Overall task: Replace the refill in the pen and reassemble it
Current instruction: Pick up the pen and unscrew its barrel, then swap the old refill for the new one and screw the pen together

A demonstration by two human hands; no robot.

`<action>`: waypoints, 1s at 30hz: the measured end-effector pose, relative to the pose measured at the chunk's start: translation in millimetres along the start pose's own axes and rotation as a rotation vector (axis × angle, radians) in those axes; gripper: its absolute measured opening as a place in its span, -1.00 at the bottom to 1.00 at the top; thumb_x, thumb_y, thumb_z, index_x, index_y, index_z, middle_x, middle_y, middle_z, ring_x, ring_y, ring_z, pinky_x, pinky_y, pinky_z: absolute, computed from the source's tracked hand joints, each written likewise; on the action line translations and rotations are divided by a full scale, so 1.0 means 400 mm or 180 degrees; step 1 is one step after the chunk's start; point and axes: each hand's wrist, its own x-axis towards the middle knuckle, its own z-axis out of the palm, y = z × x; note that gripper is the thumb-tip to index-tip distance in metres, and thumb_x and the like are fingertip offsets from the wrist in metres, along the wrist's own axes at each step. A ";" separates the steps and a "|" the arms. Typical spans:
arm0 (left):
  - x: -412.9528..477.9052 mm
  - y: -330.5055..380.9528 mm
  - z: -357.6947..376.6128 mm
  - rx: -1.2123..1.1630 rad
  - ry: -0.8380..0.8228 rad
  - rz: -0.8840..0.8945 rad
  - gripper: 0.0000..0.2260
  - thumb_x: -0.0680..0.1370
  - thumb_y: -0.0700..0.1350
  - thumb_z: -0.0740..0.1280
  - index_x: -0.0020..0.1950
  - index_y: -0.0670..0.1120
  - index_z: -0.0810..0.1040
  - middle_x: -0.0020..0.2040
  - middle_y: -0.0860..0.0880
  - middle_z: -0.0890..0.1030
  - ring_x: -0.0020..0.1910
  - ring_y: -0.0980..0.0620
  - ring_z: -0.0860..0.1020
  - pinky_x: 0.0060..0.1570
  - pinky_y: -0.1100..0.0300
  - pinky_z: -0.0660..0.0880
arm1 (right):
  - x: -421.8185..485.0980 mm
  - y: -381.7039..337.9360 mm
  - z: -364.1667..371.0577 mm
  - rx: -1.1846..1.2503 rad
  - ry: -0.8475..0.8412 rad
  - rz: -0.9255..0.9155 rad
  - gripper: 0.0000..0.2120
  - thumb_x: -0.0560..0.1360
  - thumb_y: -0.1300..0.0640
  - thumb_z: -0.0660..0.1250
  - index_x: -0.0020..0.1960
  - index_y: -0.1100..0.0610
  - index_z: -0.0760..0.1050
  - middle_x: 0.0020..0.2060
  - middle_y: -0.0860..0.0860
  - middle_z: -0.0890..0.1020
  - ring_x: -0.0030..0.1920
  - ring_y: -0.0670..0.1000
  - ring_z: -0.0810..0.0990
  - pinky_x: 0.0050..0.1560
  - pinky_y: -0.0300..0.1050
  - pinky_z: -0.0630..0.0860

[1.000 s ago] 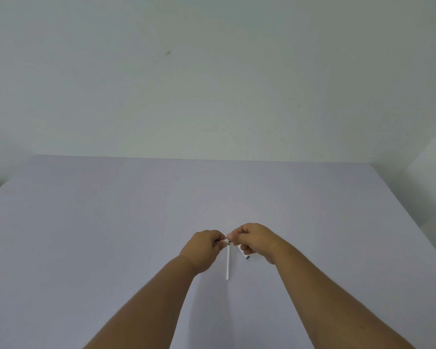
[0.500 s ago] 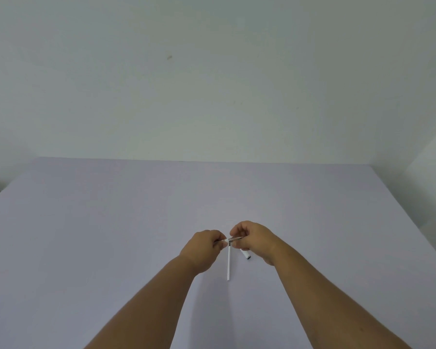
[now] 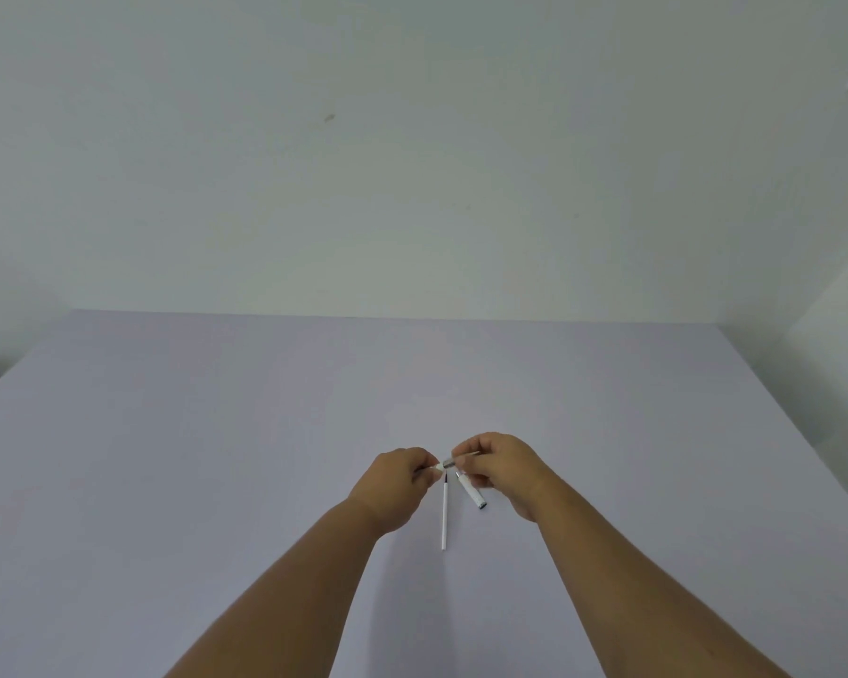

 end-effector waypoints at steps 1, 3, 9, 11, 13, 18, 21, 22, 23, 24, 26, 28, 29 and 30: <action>0.001 -0.001 -0.001 -0.0041 -0.0006 -0.0011 -0.84 0.58 -0.03 0.22 -0.18 0.03 0.50 -0.33 0.11 0.44 -0.36 0.14 0.38 -0.33 0.27 0.33 | 0.002 0.000 -0.004 0.0135 0.0081 -0.0057 -0.86 0.44 0.29 0.34 -0.15 0.08 0.61 -0.19 0.03 0.64 -0.19 -0.01 0.58 -0.07 -0.18 0.56; 0.003 -0.006 -0.005 -0.0103 -0.0025 -0.0028 -0.85 0.57 -0.03 0.22 -0.18 0.05 0.50 -0.32 0.12 0.44 -0.36 0.16 0.39 -0.33 0.29 0.33 | 0.001 -0.006 -0.010 0.0313 0.0114 -0.0121 -0.80 0.43 0.35 0.32 -0.15 0.08 0.61 -0.18 0.02 0.63 -0.15 -0.02 0.59 -0.09 -0.20 0.54; 0.001 -0.005 -0.010 -0.0393 -0.0226 0.0033 -0.85 0.59 -0.01 0.18 0.10 0.13 0.49 -0.22 0.11 0.54 -0.28 0.08 0.48 -0.34 0.32 0.39 | 0.003 -0.022 -0.007 0.0788 0.0113 -0.0106 -0.90 0.45 0.29 0.37 -0.10 0.14 0.62 -0.29 0.01 0.56 -0.27 -0.06 0.54 -0.22 -0.24 0.57; 0.001 -0.003 -0.012 -0.0468 -0.0269 -0.0006 -0.86 0.59 -0.01 0.17 0.03 0.18 0.48 -0.25 0.11 0.55 -0.28 0.06 0.49 -0.35 0.32 0.42 | 0.006 -0.033 -0.004 0.0919 0.0227 -0.0111 -0.91 0.46 0.29 0.37 -0.11 0.15 0.62 -0.29 0.01 0.56 -0.27 -0.05 0.53 -0.19 -0.20 0.56; 0.001 -0.009 -0.014 -0.0544 -0.0269 -0.0087 -0.85 0.58 -0.04 0.17 -0.03 0.20 0.48 -0.28 0.11 0.55 -0.32 0.09 0.49 -0.35 0.32 0.44 | 0.013 -0.044 -0.008 0.1259 0.0564 -0.0112 -0.90 0.47 0.30 0.34 -0.13 0.15 0.60 -0.26 0.05 0.57 -0.27 -0.03 0.53 -0.17 -0.17 0.55; -0.001 -0.046 0.002 -0.0827 -0.0181 -0.0393 -0.86 0.58 -0.05 0.17 -0.03 0.11 0.50 -0.26 0.06 0.56 -0.35 0.10 0.48 -0.31 0.29 0.47 | 0.036 -0.001 -0.011 -0.0019 0.0968 0.0157 -0.91 0.38 0.31 0.36 -0.23 0.14 0.54 -0.29 0.10 0.57 -0.36 0.02 0.50 -0.23 -0.14 0.51; 0.003 -0.061 0.030 -0.0878 -0.0167 -0.0447 -0.87 0.58 -0.06 0.17 -0.03 0.12 0.50 -0.25 0.03 0.56 -0.33 0.08 0.49 -0.28 0.25 0.48 | 0.044 0.062 0.045 -0.1872 0.0405 0.0408 -0.88 0.35 0.26 0.39 -0.34 0.12 0.52 -0.33 0.08 0.56 -0.30 0.07 0.51 -0.26 -0.16 0.43; 0.004 -0.065 0.039 -0.0882 -0.0182 -0.0447 -0.87 0.58 -0.05 0.18 -0.04 0.13 0.50 -0.24 0.02 0.56 -0.33 0.08 0.49 -0.27 0.25 0.49 | 0.047 0.081 0.067 -0.2269 0.0353 0.0405 -0.90 0.37 0.26 0.36 -0.32 0.13 0.53 -0.30 0.08 0.56 -0.27 0.08 0.52 -0.26 -0.16 0.41; 0.005 -0.069 0.046 -0.0886 -0.0206 -0.0449 -0.88 0.58 -0.05 0.18 -0.05 0.14 0.50 -0.24 0.01 0.56 -0.33 0.08 0.49 -0.26 0.24 0.49 | 0.051 0.099 0.085 -0.2495 0.0409 0.0381 -0.89 0.40 0.27 0.31 -0.29 0.13 0.52 -0.26 0.09 0.57 -0.24 0.09 0.53 -0.24 -0.15 0.41; 0.006 -0.073 0.053 -0.0884 -0.0230 -0.0449 -0.88 0.58 -0.04 0.19 -0.05 0.15 0.49 -0.24 0.01 0.56 -0.32 0.08 0.49 -0.27 0.24 0.49 | 0.054 0.113 0.099 -0.2602 0.0514 0.0359 -0.86 0.43 0.27 0.25 -0.28 0.12 0.47 -0.23 0.10 0.57 -0.22 0.11 0.54 -0.23 -0.14 0.41; 0.009 -0.081 0.061 -0.0868 -0.0260 -0.0453 -0.89 0.58 -0.03 0.19 -0.03 0.15 0.49 -0.23 0.01 0.57 -0.31 0.07 0.50 -0.27 0.25 0.50 | 0.056 0.129 0.114 -0.2715 0.0695 0.0341 -0.88 0.47 0.26 0.20 -0.20 0.12 0.46 -0.18 0.11 0.58 -0.18 0.14 0.57 -0.20 -0.14 0.41; 0.008 -0.087 0.061 -0.0842 -0.0248 -0.0441 -0.89 0.58 -0.03 0.19 -0.02 0.14 0.50 -0.23 0.01 0.56 -0.30 0.06 0.50 -0.25 0.22 0.51 | 0.059 0.136 0.119 -0.2752 0.0767 0.0291 -0.86 0.49 0.24 0.20 -0.02 0.17 0.51 -0.09 0.12 0.63 -0.07 0.15 0.62 -0.18 -0.13 0.43; 0.009 -0.093 0.062 -0.0827 -0.0265 -0.0435 -0.89 0.58 -0.03 0.20 -0.02 0.14 0.49 -0.23 0.01 0.56 -0.30 0.06 0.51 -0.23 0.20 0.52 | 0.061 0.137 0.121 -0.2787 0.0752 0.0308 -0.86 0.50 0.22 0.21 0.01 0.15 0.50 -0.08 0.12 0.63 -0.06 0.15 0.63 -0.17 -0.12 0.44; 0.010 -0.099 0.064 -0.0806 -0.0292 -0.0433 -0.90 0.58 -0.02 0.19 -0.01 0.14 0.49 -0.23 0.01 0.57 -0.29 0.05 0.51 -0.20 0.17 0.53 | 0.062 0.141 0.122 -0.2808 0.0711 0.0315 -0.90 0.51 0.21 0.21 -0.01 0.10 0.47 -0.10 0.12 0.61 -0.10 0.13 0.61 -0.17 -0.11 0.46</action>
